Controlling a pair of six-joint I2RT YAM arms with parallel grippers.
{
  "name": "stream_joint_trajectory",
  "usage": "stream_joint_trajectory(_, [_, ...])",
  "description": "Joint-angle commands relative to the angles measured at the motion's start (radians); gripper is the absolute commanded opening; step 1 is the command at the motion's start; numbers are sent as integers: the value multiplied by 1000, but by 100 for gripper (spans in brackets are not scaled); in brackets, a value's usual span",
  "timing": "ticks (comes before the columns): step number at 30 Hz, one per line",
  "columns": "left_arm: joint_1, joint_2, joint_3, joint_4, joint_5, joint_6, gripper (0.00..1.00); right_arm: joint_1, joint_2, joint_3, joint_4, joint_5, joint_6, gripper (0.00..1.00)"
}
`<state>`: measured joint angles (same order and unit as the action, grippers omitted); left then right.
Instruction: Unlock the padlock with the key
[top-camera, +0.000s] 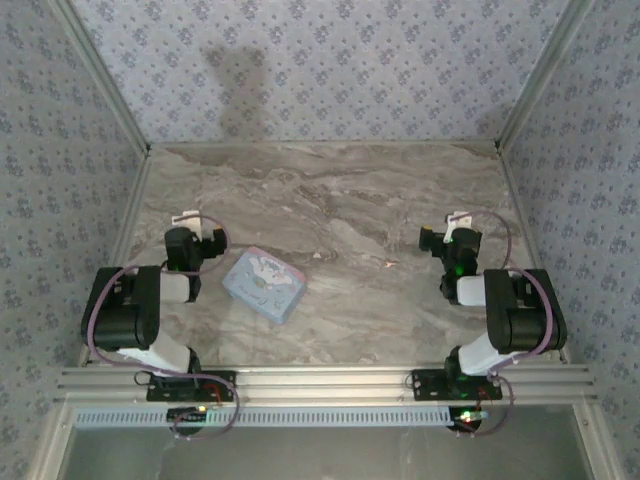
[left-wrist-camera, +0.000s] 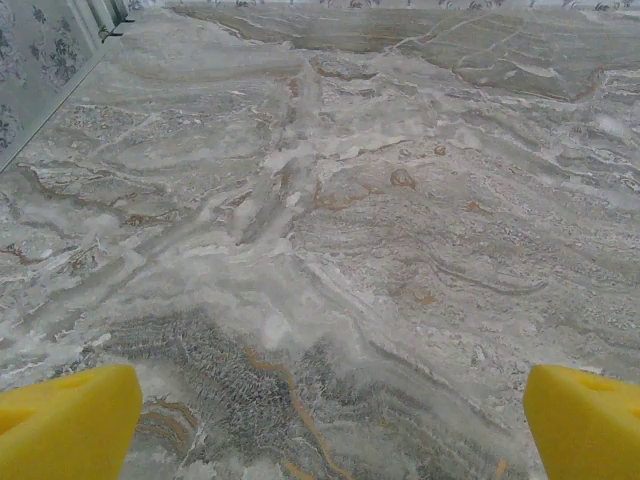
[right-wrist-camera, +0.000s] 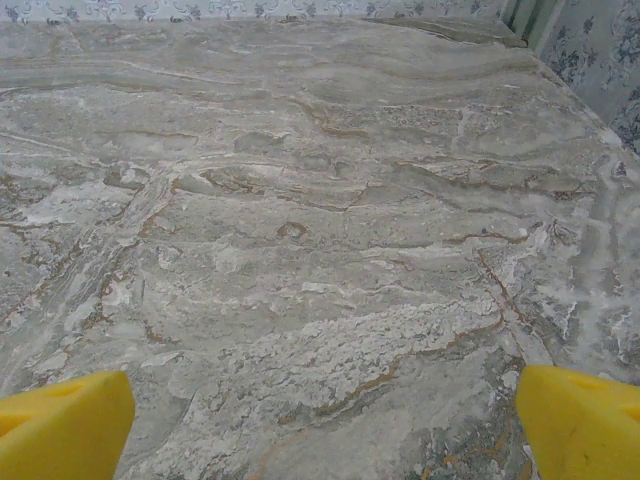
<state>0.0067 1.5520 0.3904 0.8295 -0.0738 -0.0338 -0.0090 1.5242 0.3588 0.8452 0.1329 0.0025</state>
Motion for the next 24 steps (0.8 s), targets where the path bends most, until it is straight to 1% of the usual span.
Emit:
stream_joint_trajectory(1, [3, -16, 21, -8, 17, 12, 98, -6, 0, 20, 0, -12, -10, 100])
stream_joint_trajectory(15, [4, -17, 18, -4, 17, 11, 98, -6, -4, 17, 8, -9, -10, 100])
stream_joint_trajectory(16, [4, -30, 17, -4, 7, 8, 98, -3, -26, 30, -38, 4, -7, 100])
stream_joint_trajectory(17, [3, -58, 25, -41, -7, 4, 98, 1, -73, 54, -120, 6, -11, 100])
stream_joint_trajectory(19, [-2, -129, 67, -184, -57, -14, 98, 8, -154, 122, -302, 17, -9, 100])
stream_joint_trajectory(20, [-4, -163, 90, -261, -70, -29, 98, 9, -188, 141, -363, 3, -7, 100])
stream_joint_trajectory(22, [-2, -231, 109, -356, -82, -61, 98, 21, -253, 147, -407, -2, 13, 100])
stream_joint_trajectory(24, [-4, -302, 110, -408, -93, -138, 98, 23, -321, 153, -454, -7, 73, 100])
